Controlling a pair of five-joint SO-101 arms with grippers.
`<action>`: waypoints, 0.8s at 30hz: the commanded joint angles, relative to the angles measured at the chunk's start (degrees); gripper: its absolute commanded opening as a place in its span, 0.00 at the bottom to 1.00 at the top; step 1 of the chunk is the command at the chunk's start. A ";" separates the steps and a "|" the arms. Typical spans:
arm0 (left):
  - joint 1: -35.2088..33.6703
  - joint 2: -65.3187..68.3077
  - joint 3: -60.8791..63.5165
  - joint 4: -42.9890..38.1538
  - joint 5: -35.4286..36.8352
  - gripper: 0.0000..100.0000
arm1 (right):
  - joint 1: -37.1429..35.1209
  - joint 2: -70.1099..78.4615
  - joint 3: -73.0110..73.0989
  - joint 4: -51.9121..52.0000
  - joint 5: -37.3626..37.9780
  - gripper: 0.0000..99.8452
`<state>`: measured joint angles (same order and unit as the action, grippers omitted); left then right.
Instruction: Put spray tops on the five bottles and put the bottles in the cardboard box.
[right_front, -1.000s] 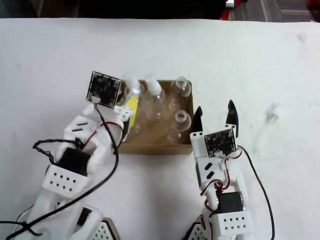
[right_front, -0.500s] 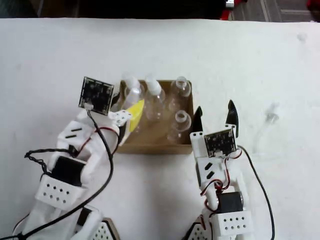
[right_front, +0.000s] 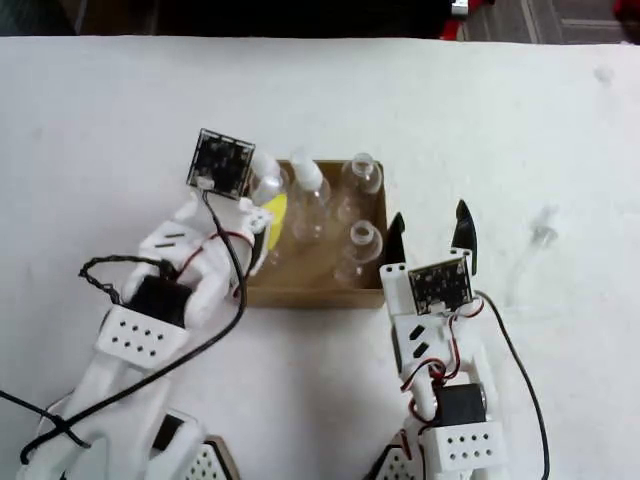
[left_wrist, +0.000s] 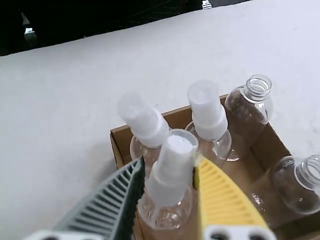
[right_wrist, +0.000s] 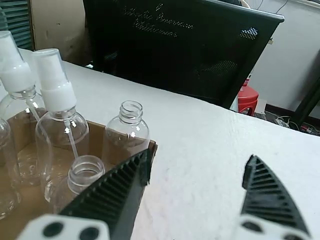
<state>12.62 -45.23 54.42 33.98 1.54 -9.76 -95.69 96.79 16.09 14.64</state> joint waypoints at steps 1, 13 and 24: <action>-0.04 0.57 -2.37 -3.78 0.62 0.10 | -0.31 0.13 0.35 -0.48 0.79 0.27; 3.03 0.13 -1.14 -5.19 0.53 0.08 | -0.31 0.13 0.35 -0.48 0.79 0.27; 2.33 -3.82 0.53 -3.52 0.62 0.12 | -0.31 0.13 0.35 -0.48 0.79 0.27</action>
<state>14.73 -45.05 54.68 30.02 1.54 -9.76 -95.69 96.79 16.09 14.64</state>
